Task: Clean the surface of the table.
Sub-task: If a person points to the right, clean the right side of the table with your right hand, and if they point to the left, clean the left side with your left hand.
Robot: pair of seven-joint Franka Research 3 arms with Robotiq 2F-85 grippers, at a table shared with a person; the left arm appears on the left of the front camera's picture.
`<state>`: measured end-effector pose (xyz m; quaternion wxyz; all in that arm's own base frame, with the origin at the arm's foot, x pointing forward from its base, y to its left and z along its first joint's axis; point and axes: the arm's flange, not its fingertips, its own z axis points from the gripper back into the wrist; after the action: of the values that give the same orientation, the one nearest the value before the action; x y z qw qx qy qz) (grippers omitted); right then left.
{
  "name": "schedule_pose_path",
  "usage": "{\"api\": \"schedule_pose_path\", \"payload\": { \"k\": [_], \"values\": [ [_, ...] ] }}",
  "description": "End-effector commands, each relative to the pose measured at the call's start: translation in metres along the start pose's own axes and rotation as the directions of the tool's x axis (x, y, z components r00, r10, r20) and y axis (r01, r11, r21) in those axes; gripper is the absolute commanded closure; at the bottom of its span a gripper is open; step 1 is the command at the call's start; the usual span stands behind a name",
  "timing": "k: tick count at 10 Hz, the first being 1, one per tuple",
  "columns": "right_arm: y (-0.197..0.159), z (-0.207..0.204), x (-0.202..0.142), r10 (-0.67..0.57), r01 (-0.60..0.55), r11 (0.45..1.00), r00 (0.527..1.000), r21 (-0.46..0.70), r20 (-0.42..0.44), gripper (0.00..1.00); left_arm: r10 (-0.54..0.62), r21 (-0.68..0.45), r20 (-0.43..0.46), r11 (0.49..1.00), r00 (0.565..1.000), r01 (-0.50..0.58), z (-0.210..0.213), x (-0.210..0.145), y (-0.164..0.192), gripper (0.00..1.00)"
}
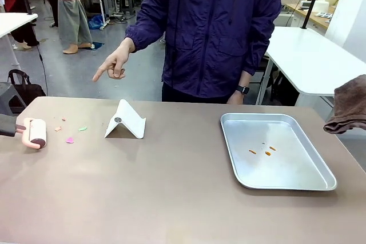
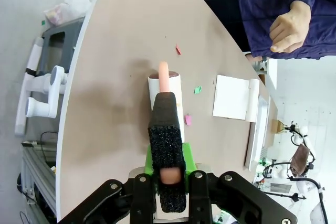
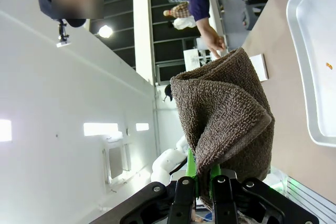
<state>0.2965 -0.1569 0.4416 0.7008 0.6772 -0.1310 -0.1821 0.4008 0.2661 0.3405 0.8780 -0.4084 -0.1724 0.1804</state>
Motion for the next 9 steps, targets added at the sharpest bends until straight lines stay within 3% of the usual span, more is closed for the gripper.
{"api": "schedule_pose_path", "payload": {
  "k": [1, 9],
  "values": [
    [0.004, -0.001, -0.001, 0.008, -0.008, 1.0, 1.0, 0.013, 0.0, 1.0, 0.006, 0.048, -0.029, 0.999, 1.0, -0.005, -0.019, -0.005, 0.003, 0.78],
    [0.004, -0.001, -0.001, 0.008, -0.008, 1.0, 1.0, 0.013, 0.0, 1.0, 0.059, 0.104, -0.137, 0.994, 0.989, -0.045, -0.106, 0.008, -0.014, 0.78]
  ]
}}
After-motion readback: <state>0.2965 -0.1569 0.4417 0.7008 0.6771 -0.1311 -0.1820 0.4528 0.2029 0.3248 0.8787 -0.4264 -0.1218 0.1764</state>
